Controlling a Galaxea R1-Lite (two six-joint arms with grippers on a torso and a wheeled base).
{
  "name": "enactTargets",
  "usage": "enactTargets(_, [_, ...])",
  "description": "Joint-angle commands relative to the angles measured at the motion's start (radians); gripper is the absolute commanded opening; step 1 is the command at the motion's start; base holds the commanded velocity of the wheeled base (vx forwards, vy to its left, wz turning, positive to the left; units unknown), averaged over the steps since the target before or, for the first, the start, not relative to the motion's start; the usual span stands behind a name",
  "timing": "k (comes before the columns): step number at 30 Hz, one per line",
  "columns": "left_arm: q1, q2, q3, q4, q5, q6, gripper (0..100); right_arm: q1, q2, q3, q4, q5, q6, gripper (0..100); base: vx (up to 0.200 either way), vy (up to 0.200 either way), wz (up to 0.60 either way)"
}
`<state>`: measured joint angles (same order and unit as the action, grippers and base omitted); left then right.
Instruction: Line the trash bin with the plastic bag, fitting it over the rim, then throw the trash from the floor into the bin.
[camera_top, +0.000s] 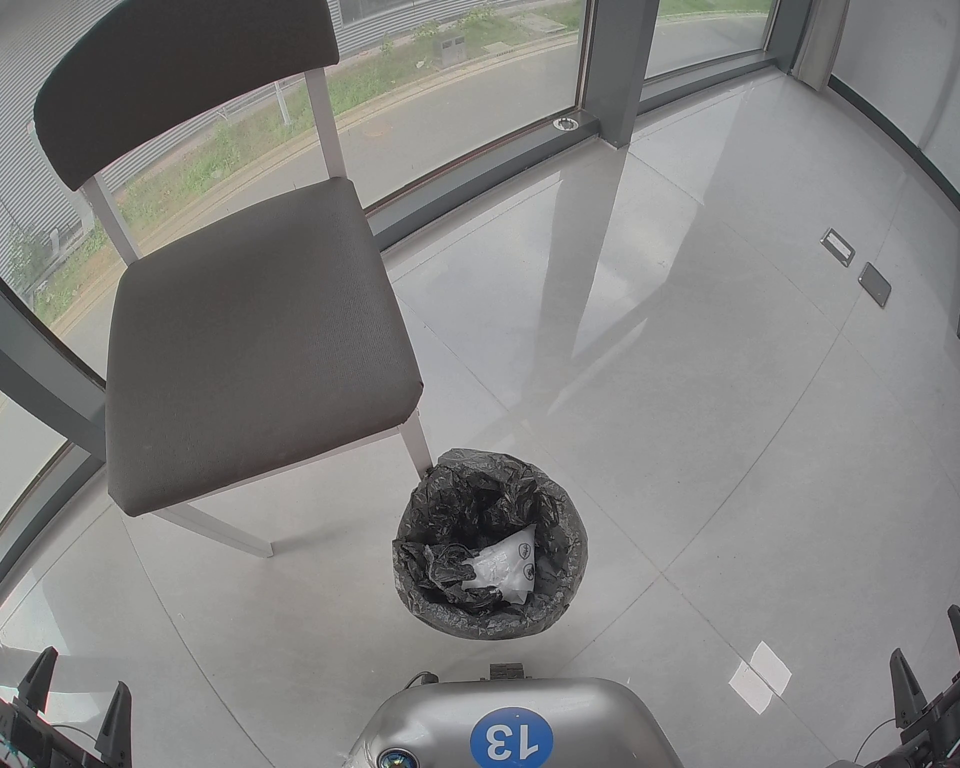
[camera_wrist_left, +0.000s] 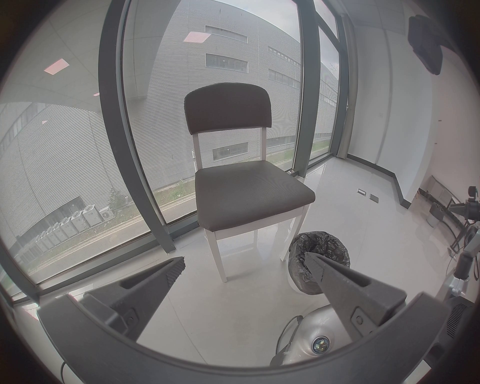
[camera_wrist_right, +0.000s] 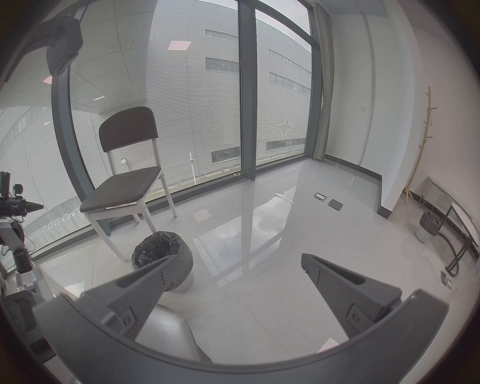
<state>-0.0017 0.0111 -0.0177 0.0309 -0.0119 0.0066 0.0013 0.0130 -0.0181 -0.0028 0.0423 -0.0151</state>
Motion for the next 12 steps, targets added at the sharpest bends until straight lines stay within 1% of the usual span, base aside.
enactTargets(1, [0.0, -0.008, 0.005, 0.0, 0.0, 0.0, 100, 0.0, -0.013, 0.018, 0.0, 0.001, 0.0, 100, 0.0, 0.0, 0.0])
enactTargets(10, [0.0, -0.008, 0.005, 0.0, 0.0, 0.0, 100, 0.0, -0.013, 0.018, 0.0, -0.002, 0.004, 100, 0.0, 0.0, 0.0])
enactTargets(12, [0.0, -0.008, 0.005, 0.0, 0.0, 0.0, 100, 0.0, -0.013, 0.018, 0.0, -0.018, 0.014, 100, 0.0, 0.0, 0.0])
